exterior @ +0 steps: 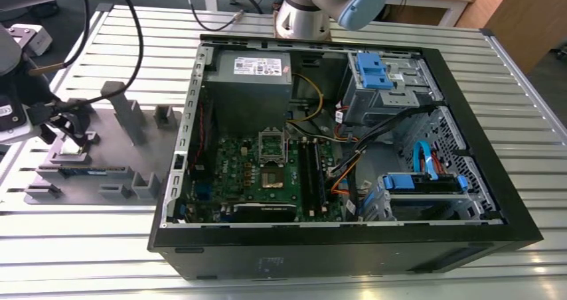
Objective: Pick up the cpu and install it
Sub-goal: 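Pick up the cpu and move it towards the insertion slot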
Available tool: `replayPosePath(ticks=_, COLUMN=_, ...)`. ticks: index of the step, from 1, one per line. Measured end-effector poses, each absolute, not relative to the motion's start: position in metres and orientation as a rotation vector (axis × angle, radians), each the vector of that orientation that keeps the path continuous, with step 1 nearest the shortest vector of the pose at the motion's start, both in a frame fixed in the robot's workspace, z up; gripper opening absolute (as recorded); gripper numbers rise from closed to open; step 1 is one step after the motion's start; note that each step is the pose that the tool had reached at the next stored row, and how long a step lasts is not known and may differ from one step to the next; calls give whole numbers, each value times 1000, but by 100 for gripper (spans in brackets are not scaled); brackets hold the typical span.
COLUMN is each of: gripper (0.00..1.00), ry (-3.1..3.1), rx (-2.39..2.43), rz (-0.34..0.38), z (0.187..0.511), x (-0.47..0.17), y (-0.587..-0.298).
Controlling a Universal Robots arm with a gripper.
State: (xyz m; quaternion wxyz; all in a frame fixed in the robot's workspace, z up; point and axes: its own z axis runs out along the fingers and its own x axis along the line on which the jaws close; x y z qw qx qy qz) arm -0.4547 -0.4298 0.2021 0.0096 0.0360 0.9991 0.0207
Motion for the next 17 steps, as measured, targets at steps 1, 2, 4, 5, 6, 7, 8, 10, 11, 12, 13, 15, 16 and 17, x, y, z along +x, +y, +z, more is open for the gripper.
replayPosePath(ticks=1, gripper=59, ry=3120, rx=106, rz=65, z=201, x=-455, y=-430)
replayPosePath(ticks=2, gripper=59, ry=3120, rx=97, rz=65, z=199, x=-455, y=-430)
replayPosePath(ticks=4, gripper=59, ry=3121, rx=80, rz=64, z=196, x=-455, y=-430)
replayPosePath(ticks=5, gripper=59, ry=3122, rx=71, rz=64, z=195, x=-455, y=-430)
replayPosePath(ticks=6, gripper=59, ry=3122, rx=64, rz=64, z=194, x=-455, y=-430)
replayPosePath(ticks=7, gripper=59, ry=3122, rx=57, rz=64, z=193, x=-455, y=-430)
replayPosePath(ticks=8, gripper=59, ry=3122, rx=52, rz=64, z=193, x=-455, y=-430)
replayPosePath(ticks=10, gripper=59, ry=3122, rx=47, rz=65, z=192, x=-455, y=-430)
replayPosePath(ticks=11, gripper=59, ry=3122, rx=47, rz=65, z=192, x=-455, y=-430)
replayPosePath(ticks=12, gripper=59, ry=3122, rx=46, rz=65, z=191, x=-455, y=-429)
replayPosePath(ticks=13, gripper=59, ry=3122, rx=46, rz=65, z=191, x=-455, y=-429)
replayPosePath(ticks=15, gripper=59, ry=3122, rx=46, rz=65, z=189, x=-455, y=-429)
replayPosePath(ticks=16, gripper=59, ry=3123, rx=45, rz=65, z=189, x=-455, y=-429)
replayPosePath(ticks=17, gripper=59, ry=3123, rx=45, rz=65, z=188, x=-455, y=-429)
